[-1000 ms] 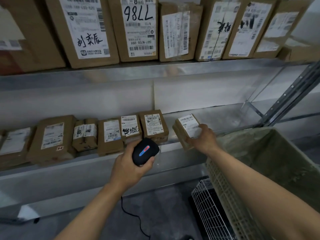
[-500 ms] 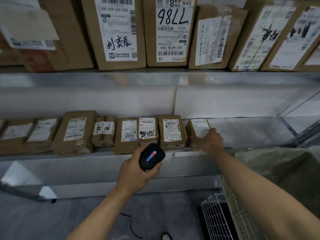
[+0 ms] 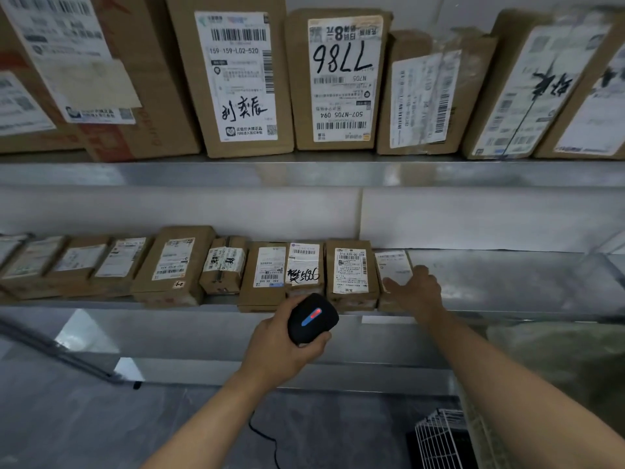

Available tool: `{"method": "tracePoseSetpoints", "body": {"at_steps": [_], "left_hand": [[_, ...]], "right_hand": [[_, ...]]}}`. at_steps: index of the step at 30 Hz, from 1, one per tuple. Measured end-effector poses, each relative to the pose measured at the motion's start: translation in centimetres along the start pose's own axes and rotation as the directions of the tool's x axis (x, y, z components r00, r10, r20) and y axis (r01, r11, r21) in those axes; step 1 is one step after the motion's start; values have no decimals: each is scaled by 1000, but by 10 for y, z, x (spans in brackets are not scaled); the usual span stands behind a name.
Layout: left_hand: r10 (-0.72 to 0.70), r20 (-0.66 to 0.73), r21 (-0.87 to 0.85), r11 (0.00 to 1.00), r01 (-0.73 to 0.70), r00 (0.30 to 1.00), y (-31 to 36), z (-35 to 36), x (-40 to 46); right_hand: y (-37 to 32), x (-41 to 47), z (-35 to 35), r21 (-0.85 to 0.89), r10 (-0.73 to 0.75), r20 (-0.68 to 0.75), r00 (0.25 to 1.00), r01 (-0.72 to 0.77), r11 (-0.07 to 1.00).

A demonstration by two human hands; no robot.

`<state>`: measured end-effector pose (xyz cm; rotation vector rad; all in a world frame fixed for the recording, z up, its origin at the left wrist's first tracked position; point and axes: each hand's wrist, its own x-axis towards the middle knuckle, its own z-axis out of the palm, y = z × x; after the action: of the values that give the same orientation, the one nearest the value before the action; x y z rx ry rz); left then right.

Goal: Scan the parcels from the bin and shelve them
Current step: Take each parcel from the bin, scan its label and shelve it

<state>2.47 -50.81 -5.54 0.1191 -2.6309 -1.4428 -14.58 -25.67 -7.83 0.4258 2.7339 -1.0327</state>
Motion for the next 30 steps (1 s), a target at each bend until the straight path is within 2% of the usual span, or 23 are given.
{"method": "tracePoseSetpoints", "body": {"at_steps": [6, 16, 25, 30], "left_hand": [[-9, -15, 23, 1000, 9, 1000, 9, 4, 1], [-139, -113, 25, 989, 143, 984, -12, -4, -13], [-216, -144, -40, 976, 213, 966, -42, -34, -22], [-228, -154, -67, 973, 220, 961, -73, -70, -33]], "right_hand": [[8, 3, -8, -8, -66, 18, 998, 67, 998], [-17, -50, -17, 37, -340, 20, 940, 340, 940], [-58, -100, 17, 122, -461, 95, 883, 449, 885], [-71, -144, 60, 124, -529, 146, 836, 515, 848]]}}
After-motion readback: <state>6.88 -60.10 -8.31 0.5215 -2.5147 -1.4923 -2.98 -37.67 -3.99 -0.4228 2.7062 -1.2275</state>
